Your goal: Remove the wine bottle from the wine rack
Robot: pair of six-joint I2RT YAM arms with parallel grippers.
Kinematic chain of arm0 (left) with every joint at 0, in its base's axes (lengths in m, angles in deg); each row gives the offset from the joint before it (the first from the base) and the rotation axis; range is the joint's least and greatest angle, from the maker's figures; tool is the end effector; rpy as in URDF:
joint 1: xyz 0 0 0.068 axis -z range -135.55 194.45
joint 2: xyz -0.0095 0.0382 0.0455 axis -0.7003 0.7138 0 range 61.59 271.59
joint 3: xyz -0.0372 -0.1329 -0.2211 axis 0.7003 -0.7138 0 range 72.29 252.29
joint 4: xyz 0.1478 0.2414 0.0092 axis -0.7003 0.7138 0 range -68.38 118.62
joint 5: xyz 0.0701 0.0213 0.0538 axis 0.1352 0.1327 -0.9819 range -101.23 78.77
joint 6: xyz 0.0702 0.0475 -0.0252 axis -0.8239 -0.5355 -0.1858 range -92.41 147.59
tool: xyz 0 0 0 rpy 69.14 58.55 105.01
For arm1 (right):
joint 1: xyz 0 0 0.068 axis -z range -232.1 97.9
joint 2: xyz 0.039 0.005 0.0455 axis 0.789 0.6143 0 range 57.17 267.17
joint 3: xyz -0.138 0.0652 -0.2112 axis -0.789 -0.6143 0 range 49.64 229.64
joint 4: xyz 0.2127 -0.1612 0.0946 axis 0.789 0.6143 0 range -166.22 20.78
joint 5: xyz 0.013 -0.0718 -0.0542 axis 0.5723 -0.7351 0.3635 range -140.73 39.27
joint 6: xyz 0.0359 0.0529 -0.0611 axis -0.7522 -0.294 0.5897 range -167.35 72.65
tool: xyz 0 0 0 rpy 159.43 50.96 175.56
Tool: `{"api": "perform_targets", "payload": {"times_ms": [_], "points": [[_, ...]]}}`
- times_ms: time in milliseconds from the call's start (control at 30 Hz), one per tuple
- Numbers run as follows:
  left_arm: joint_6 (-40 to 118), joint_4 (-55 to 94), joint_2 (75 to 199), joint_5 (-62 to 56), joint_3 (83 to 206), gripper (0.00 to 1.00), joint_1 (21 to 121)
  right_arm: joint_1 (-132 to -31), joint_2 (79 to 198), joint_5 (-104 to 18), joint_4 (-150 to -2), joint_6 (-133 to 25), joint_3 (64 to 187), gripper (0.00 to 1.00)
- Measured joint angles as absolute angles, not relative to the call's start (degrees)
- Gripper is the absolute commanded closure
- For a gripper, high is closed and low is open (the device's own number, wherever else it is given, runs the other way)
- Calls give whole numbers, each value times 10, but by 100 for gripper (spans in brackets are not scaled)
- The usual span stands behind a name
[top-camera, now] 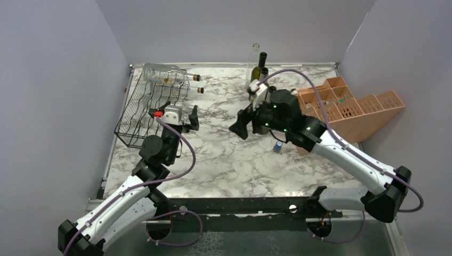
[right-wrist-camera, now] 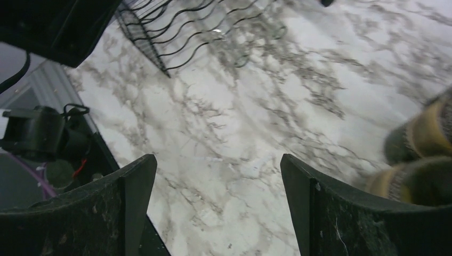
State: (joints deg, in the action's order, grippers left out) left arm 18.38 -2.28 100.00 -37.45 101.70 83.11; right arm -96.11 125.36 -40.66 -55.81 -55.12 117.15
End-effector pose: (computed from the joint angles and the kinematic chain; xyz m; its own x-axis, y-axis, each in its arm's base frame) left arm 0.2066 -0.1207 0.3242 0.2346 -0.0036 -0.9721 0.1919 0.9805 0.0426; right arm 0.2325 0.2437 0.3491 -0.3648 -0.1672 -0.9160 -0.7591 0.6231 0.1885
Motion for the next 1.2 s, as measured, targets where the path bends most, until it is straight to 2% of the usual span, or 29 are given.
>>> {"api": "perform_targets", "payload": {"times_ms": [133,267,500,833,1200], "points": [[190,-23,986,-397,1011,1,807,-1037,1324,-409,-596,-558,1173,11],[193,-23,970,-416,1008,1,792,-1069,1408,-409,-615,-566,1187,11],[195,-23,954,-428,1007,1,775,-1069,1542,-406,-651,-560,1239,11],[191,-23,936,-450,1006,2,762,-1071,1736,-400,-712,-495,1388,9],[187,-27,897,-473,1004,3,744,-1035,1875,-380,-731,-438,1523,7]]}}
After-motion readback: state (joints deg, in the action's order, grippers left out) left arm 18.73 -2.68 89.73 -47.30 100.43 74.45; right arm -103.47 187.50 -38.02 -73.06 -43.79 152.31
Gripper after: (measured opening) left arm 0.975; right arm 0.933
